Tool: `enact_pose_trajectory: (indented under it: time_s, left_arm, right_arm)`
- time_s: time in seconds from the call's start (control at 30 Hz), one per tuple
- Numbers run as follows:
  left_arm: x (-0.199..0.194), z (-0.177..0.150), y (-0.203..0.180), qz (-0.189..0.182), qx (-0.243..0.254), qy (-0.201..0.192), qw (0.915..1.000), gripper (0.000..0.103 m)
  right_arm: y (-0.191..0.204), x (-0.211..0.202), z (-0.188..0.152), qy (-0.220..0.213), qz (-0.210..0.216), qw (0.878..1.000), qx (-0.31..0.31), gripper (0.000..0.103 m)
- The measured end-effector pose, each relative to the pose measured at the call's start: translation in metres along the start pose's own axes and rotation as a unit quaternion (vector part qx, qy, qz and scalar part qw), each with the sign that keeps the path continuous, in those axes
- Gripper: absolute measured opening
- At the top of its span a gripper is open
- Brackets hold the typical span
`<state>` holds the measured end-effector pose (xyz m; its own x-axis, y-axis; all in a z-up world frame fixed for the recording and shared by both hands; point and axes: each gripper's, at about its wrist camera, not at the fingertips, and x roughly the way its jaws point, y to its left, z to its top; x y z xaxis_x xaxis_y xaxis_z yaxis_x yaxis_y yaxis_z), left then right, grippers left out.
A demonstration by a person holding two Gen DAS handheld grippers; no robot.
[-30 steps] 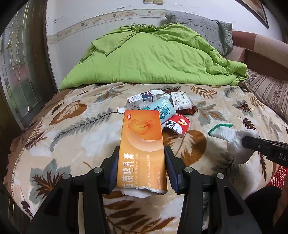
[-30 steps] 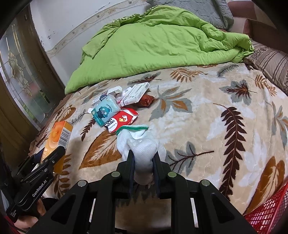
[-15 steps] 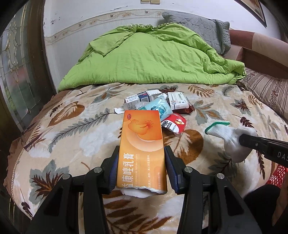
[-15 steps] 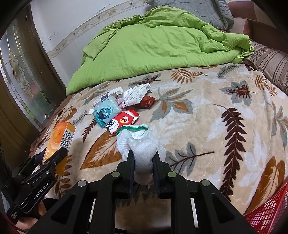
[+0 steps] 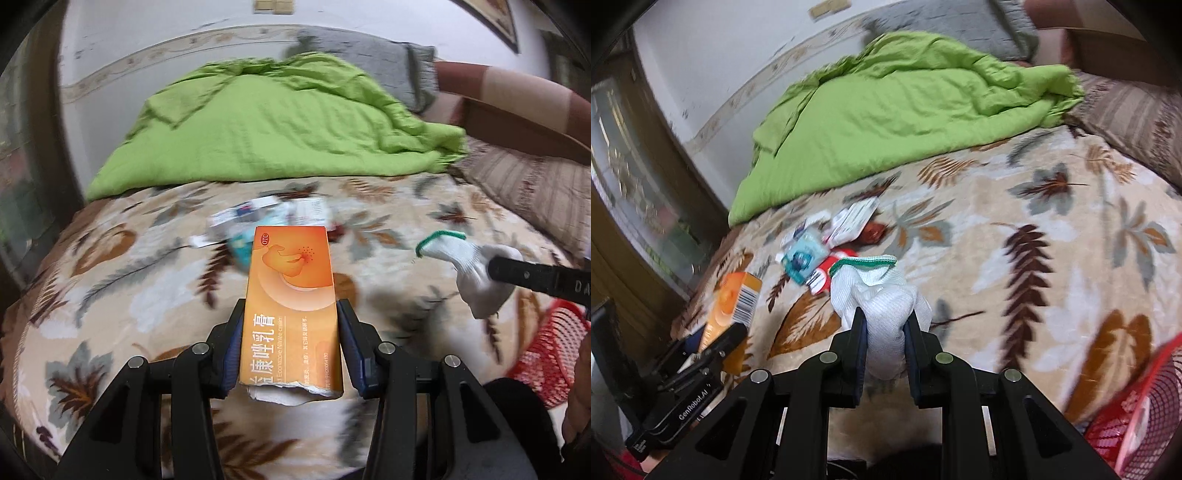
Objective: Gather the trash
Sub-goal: 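Carry the glove and orange box over the red wastebasket and release both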
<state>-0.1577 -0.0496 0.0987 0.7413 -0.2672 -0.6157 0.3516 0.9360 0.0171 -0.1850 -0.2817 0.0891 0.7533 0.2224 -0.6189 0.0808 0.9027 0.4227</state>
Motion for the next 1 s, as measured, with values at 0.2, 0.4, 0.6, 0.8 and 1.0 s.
enact_pose_trajectory:
  time_s: [0.2,0.4,0.6,0.8,1.0]
  left_arm:
    - [-0.005,0.011,-0.053,-0.106,0.038,0.013,0.9935,0.045]
    - [-0.010,0.021,-0.131,-0.218,0.093,0.038,0.9708,0.045]
    - [-0.015,0.024,-0.213,-0.309,0.135,0.073,0.9385,0.045]
    - [-0.015,0.015,-0.283,-0.356,0.172,0.105,0.9125,0.045]
    - [-0.015,0.007,-0.316,-0.373,0.191,0.111,0.9010,0.075]
  right_arm:
    - [-0.049,-0.052,-0.007,-0.020,-0.033,0.998,0.045,0.020]
    - [-0.119,-0.118,-0.025,-0.045,-0.105,0.987,0.109,0.020]
    - [-0.177,-0.171,-0.049,-0.061,-0.176,0.968,0.168,0.020]
    - [-0.209,-0.193,-0.067,-0.065,-0.198,0.956,0.208,0.022]
    - [-0.223,-0.201,-0.075,-0.067,-0.217,0.947,0.226,0.045]
